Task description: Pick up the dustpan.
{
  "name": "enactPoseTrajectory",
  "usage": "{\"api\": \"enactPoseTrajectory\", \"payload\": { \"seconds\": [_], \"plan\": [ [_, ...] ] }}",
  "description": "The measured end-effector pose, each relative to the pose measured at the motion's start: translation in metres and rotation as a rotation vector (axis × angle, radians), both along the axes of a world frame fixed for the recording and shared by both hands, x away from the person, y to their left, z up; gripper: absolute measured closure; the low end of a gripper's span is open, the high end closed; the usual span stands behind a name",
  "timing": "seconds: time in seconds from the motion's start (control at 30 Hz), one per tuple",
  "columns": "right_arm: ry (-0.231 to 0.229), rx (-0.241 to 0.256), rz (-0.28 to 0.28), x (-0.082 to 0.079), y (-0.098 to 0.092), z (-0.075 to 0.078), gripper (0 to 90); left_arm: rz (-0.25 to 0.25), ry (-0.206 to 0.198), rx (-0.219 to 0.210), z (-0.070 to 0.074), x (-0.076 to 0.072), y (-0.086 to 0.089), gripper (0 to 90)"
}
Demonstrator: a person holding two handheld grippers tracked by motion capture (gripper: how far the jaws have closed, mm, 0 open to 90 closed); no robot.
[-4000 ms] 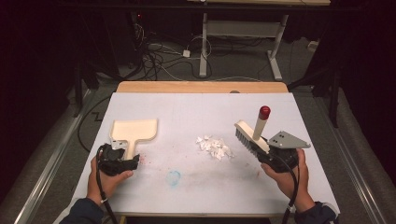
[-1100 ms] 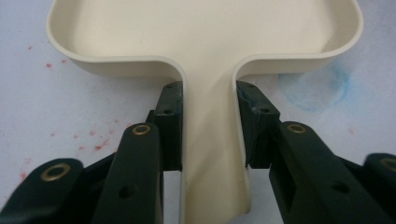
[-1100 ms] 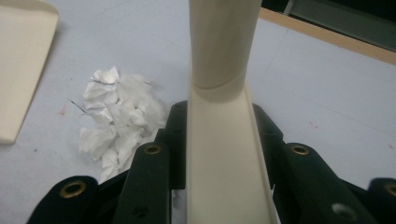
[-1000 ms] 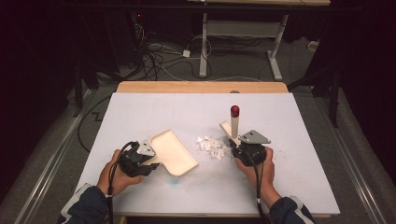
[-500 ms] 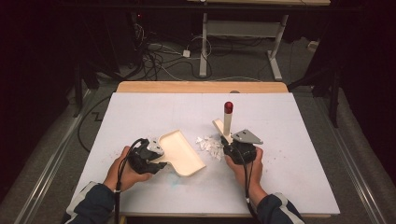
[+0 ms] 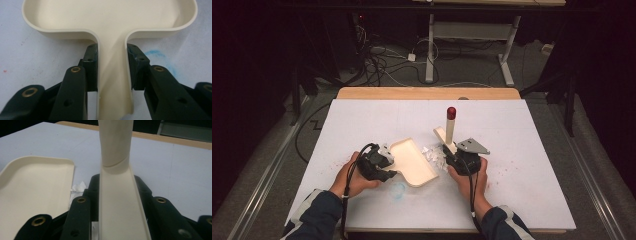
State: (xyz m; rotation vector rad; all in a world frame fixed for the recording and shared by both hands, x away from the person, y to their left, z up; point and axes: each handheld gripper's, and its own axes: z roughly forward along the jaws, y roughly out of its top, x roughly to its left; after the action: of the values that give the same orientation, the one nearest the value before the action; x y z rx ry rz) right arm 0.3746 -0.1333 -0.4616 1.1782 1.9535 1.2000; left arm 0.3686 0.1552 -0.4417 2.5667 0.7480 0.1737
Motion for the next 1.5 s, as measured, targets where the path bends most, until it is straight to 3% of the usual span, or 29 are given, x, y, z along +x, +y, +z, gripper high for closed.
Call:
{"api": "enactPoseTrajectory", "payload": {
  "seconds": [0.33, 0.63, 1.0, 1.37, 1.5],
  "plan": [
    [-0.01, 0.058, 0.008, 0.001, 0.003, -0.002, 67.0, -0.022, 0.004, 0.0, 0.001, 0.006, -0.011, 63.5],
    [-0.034, 0.035, 0.055, -0.002, 0.012, -0.003, 66.9, -0.029, 0.004, -0.008, -0.001, 0.003, -0.022, 63.4],
    [-0.048, 0.0, 0.129, -0.015, 0.029, -0.002, 66.9, 0.002, 0.001, -0.018, 0.0, -0.003, -0.032, 63.4],
    [-0.051, 0.024, 0.186, -0.026, 0.039, 0.005, 67.2, 0.011, -0.011, -0.025, 0.0, -0.006, -0.032, 63.3],
    [-0.05, 0.066, 0.191, -0.025, 0.034, 0.012, 67.3, 0.006, -0.012, -0.018, -0.001, -0.005, -0.032, 63.3]
  ]
}}
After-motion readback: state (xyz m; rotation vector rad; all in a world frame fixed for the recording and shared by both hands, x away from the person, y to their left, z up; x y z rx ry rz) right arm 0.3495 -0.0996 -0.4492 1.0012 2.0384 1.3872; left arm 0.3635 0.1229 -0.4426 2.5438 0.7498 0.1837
